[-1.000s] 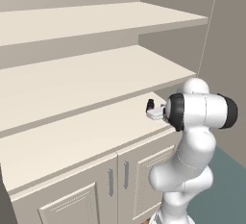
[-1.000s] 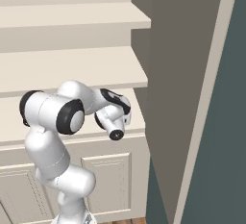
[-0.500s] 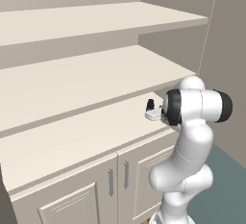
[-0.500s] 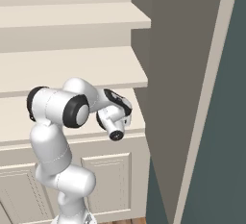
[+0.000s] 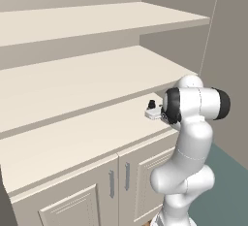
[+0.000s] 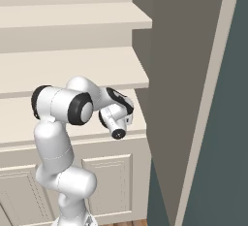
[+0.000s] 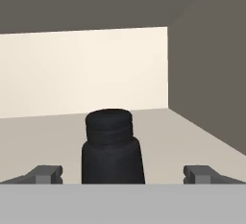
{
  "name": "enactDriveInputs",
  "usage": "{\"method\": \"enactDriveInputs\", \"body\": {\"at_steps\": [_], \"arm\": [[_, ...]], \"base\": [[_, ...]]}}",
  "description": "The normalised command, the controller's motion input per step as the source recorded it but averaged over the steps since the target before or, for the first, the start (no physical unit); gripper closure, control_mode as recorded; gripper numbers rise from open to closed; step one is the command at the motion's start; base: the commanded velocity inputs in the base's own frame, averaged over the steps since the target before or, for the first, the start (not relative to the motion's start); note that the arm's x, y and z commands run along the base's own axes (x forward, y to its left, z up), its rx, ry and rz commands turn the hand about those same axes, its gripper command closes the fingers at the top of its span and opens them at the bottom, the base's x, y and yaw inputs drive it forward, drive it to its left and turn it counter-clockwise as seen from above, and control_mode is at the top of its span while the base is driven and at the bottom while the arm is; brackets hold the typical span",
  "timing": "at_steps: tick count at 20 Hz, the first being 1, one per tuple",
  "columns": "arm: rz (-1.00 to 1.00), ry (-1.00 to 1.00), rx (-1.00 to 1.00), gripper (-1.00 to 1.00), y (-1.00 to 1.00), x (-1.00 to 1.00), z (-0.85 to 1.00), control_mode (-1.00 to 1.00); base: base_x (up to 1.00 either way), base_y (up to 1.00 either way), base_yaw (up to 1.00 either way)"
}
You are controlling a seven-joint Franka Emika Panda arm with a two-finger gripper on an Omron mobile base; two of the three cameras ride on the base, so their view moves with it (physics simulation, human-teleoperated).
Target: Retrieve the bottle and the shaker from the cabinet and place them next to the mixing bowl on the counter. Then add garlic from the fridge to the mixing bowl.
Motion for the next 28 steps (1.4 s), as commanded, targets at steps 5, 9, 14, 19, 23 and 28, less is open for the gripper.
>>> {"method": "enactDriveInputs", "body": {"at_steps": [5, 9, 14, 19, 23, 28], "arm": [[0.00, 0.00, 0.00, -1.00, 0.00, 0.16, 0.00, -1.00], [0.00, 0.00, 0.00, -1.00, 0.00, 0.21, 0.00, -1.00], [0.00, 0.00, 0.00, -1.00, 0.00, 0.03, 0.00, -1.00], [0.00, 0.00, 0.00, 1.00, 0.00, 0.00, 0.00, -1.00], [0.00, 0.00, 0.00, 1.00, 0.00, 0.00, 0.00, -1.00], [0.00, 0.00, 0.00, 1.00, 0.00, 0.00, 0.00, -1.00]], "base": [[0.00, 0.00, 0.00], [0.00, 0.00, 0.00], [0.00, 0.00, 0.00], [0.00, 0.00, 0.00], [0.00, 0.00, 0.00], [0.00, 0.00, 0.00]]}}
